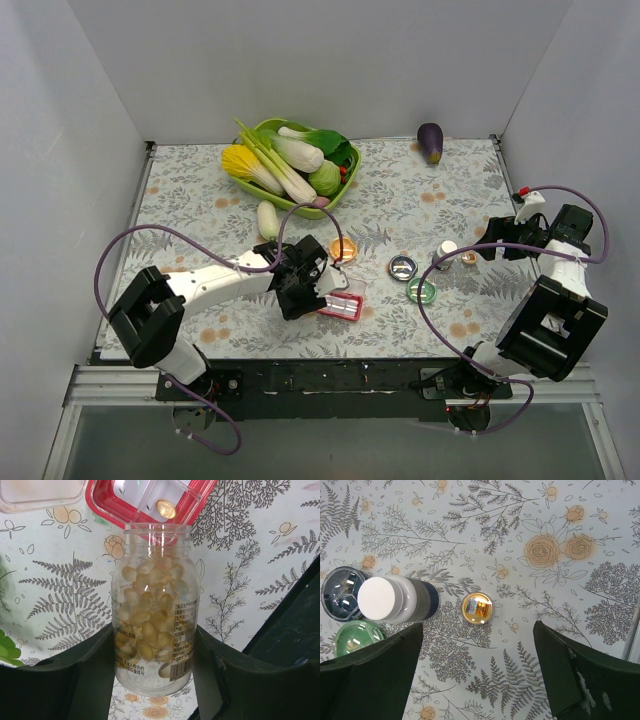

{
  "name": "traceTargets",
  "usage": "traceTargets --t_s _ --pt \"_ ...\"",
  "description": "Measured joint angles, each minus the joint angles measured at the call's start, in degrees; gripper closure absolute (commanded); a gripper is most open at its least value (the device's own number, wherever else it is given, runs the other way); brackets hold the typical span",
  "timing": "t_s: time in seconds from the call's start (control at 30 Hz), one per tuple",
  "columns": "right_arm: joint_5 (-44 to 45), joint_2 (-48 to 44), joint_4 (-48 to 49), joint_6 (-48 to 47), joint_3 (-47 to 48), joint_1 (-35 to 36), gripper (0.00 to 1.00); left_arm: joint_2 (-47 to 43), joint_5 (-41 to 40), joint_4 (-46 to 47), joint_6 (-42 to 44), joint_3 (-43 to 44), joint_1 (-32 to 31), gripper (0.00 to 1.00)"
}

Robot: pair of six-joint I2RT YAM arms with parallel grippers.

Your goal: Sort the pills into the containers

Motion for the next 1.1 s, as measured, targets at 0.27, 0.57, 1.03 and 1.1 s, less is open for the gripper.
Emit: traceTargets --t_s 0.27,0.57,1.03,1.1 --pt "0.0 0.0 0.0 0.0 0.0 0.0 0.02 0.8 -1.4 -1.6 -0.1 1.8 -0.7 1.00" --pt "-0.2 0.0 -0.1 0.0 0.0 0.0 0.02 2.6 -2.6 -3.1 -0.1 3.0 -1.3 1.00" --pt "-0.2 0.0 -0.1 0.0 0.0 0.0 0.02 3.8 -3.5 -4.5 -0.1 4.9 -2.3 1.00" --pt "-0.2 0.0 -0.1 0.0 0.0 0.0 0.02 4.1 -3.8 -4.7 -0.1 5.1 -2.4 1.00"
